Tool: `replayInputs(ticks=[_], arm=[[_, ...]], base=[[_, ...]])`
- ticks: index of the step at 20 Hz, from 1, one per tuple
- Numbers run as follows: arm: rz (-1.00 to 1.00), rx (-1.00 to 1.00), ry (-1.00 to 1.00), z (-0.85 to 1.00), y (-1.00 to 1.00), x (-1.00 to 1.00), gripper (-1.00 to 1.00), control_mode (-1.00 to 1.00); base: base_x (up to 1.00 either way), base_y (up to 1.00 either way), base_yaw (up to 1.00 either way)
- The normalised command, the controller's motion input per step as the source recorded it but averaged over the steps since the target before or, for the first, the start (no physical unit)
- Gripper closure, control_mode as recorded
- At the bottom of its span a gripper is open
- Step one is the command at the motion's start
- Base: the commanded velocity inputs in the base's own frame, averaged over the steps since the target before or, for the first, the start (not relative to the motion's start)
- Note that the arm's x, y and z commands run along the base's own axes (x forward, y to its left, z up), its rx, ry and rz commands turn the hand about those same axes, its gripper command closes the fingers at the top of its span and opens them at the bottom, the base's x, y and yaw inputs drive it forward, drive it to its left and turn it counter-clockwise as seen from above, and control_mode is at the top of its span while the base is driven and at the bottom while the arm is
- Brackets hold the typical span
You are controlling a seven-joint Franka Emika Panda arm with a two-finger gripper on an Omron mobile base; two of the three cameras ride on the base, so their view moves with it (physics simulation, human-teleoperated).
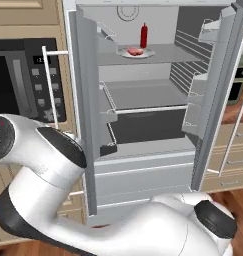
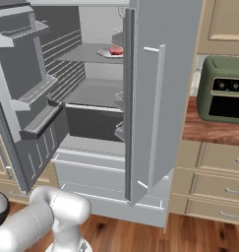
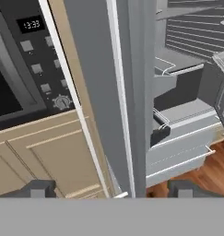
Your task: Retrieve the steak from the fridge and place it on the saucepan with marinade on the stove.
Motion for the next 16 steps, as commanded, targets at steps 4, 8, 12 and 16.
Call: replayInputs(ticks=[4, 8, 12, 16], arm=[[-0.09, 0.0, -0.07, 0.53, -0.65, -1.0, -1.0, -1.0], [-0.07, 0.0, 0.0, 0.33, -0.97, -0.89, -1.0, -1.0], [-0.01, 0.0, 0.0, 0.2, -1.0, -0.69, -1.0, -1.0], [0.0, 0.0, 0.0, 0.06, -1.0, -0.48, -1.0, -1.0]], base=[[0.0, 0.0, 0.0], [0.0, 0.0, 0.0], [0.0, 0.0, 0.0], [0.0, 0.0, 0.0]])
